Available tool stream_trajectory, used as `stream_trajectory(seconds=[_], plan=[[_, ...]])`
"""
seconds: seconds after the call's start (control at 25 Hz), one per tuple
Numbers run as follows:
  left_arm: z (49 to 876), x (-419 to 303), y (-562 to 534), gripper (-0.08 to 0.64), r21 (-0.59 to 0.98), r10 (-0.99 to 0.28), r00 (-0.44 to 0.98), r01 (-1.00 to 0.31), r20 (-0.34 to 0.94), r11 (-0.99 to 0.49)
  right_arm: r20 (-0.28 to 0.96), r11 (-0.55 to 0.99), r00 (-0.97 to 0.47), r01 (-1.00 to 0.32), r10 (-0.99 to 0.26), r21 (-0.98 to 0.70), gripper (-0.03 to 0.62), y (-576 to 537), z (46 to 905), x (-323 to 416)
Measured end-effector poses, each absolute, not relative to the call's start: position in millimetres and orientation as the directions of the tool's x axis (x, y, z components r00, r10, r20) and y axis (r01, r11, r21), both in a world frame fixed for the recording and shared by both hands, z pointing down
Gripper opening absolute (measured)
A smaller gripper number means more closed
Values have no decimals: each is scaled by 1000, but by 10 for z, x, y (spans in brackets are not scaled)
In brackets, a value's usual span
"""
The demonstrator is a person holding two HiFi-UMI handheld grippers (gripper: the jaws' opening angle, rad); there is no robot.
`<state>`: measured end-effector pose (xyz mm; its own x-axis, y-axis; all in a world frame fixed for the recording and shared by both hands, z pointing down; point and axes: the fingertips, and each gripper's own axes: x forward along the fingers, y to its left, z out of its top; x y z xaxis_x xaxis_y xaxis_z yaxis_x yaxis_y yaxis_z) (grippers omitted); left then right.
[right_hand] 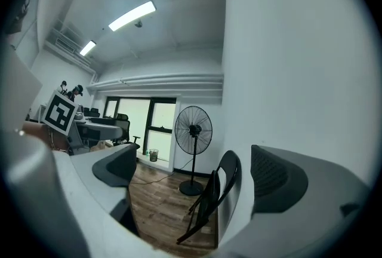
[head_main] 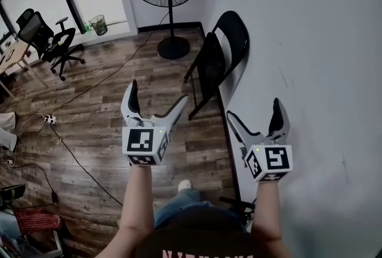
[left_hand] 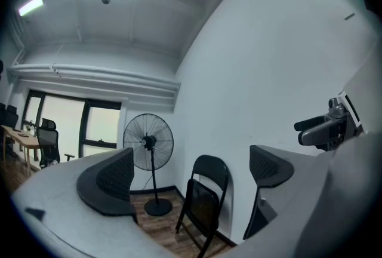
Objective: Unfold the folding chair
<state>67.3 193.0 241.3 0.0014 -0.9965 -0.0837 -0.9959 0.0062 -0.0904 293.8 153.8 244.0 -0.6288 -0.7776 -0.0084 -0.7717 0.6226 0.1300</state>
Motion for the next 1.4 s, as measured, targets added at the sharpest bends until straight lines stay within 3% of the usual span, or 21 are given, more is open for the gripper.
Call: stream_trajectory(seconds=[0.32, 0.96, 1.4], plan=[[2550, 210, 1384, 571, -122, -999, 15, -992, -41, -10, 2, 596, -605, -784, -796, 172, 572, 1075, 2473, 2382], [2825, -46, 802, 571, -100, -998, 69, -993, 10, -69, 77, 561, -558, -806, -826, 189, 571, 508, 2706, 2122], [2944, -204, -309, 571, -85, -996, 90, -992, 30, -92, 92, 538, -530, -823, -843, 183, 571, -560, 2760, 2042]])
